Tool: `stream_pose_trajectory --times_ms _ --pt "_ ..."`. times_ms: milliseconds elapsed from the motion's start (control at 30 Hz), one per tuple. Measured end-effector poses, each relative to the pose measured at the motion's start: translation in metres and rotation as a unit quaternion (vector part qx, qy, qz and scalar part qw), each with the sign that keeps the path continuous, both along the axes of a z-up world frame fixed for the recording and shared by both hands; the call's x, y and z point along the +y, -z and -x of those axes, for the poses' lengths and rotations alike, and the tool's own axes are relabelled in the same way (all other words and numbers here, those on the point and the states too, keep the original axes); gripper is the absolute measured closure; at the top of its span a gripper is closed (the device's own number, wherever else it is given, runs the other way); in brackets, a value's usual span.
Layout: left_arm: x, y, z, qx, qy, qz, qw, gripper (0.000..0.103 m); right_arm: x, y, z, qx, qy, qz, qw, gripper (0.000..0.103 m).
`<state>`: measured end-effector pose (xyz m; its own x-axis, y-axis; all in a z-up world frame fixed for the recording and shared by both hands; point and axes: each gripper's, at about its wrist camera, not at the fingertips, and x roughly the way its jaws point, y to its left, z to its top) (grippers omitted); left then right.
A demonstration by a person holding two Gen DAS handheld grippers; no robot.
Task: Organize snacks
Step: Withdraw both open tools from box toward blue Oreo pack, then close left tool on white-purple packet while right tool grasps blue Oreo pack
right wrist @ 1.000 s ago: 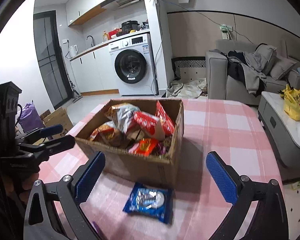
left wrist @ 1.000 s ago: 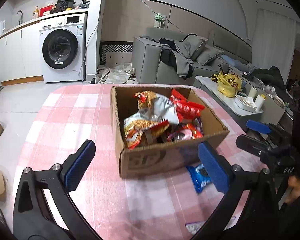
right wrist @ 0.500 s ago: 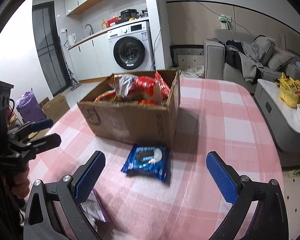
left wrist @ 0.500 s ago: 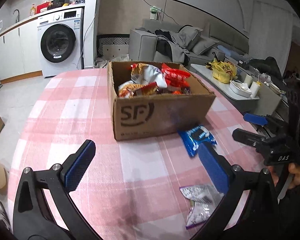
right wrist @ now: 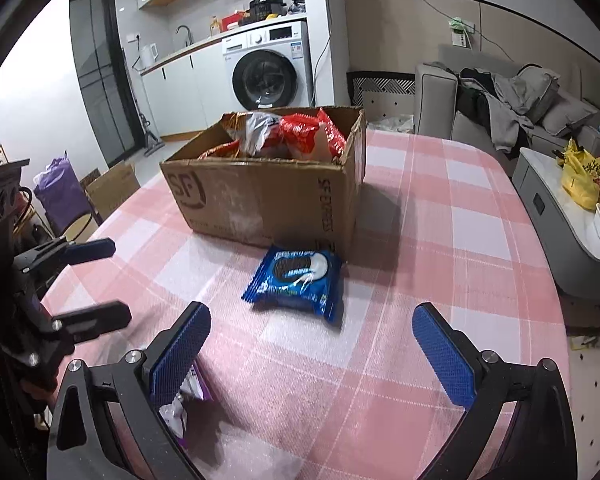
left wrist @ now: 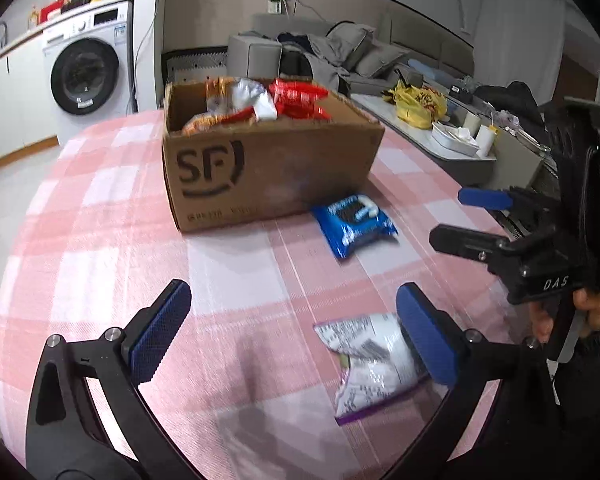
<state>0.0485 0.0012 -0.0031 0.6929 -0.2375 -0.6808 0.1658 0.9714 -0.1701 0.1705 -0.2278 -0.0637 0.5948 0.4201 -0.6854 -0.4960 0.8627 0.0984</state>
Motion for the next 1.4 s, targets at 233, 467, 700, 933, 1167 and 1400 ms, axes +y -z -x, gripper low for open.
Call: stream_pose_trajectory --times_ms 233,467,700,933,1167,1400 --pt "-0.006 0.014 0.003 0.029 0.036 0.050 0.9977 0.001 0.001 0.006 0.000 0.008 -0.004 0.009 1.000 0.000" --pt "-0.023 0.026 0.002 0.048 0.062 0.021 0.9967 0.001 0.002 0.007 -0.001 0.009 -0.004 0.012 1.000 0.000" --pt "-0.037 0.047 -0.005 0.093 0.089 0.031 0.9912 0.003 0.002 0.010 -0.003 0.012 -0.003 0.014 1.000 0.000" --pt "-0.045 0.051 -0.005 0.090 0.112 0.055 0.9882 0.028 0.003 0.014 -0.005 0.016 -0.002 0.014 1.000 0.000" --pt "-0.047 0.044 0.001 0.079 0.142 0.069 0.9843 0.057 0.006 0.019 -0.006 0.020 -0.004 0.015 1.000 0.000" --pt "-0.025 0.034 -0.003 0.059 0.103 0.066 0.9908 0.057 0.006 0.023 -0.009 0.026 0.000 0.015 1.000 0.000"
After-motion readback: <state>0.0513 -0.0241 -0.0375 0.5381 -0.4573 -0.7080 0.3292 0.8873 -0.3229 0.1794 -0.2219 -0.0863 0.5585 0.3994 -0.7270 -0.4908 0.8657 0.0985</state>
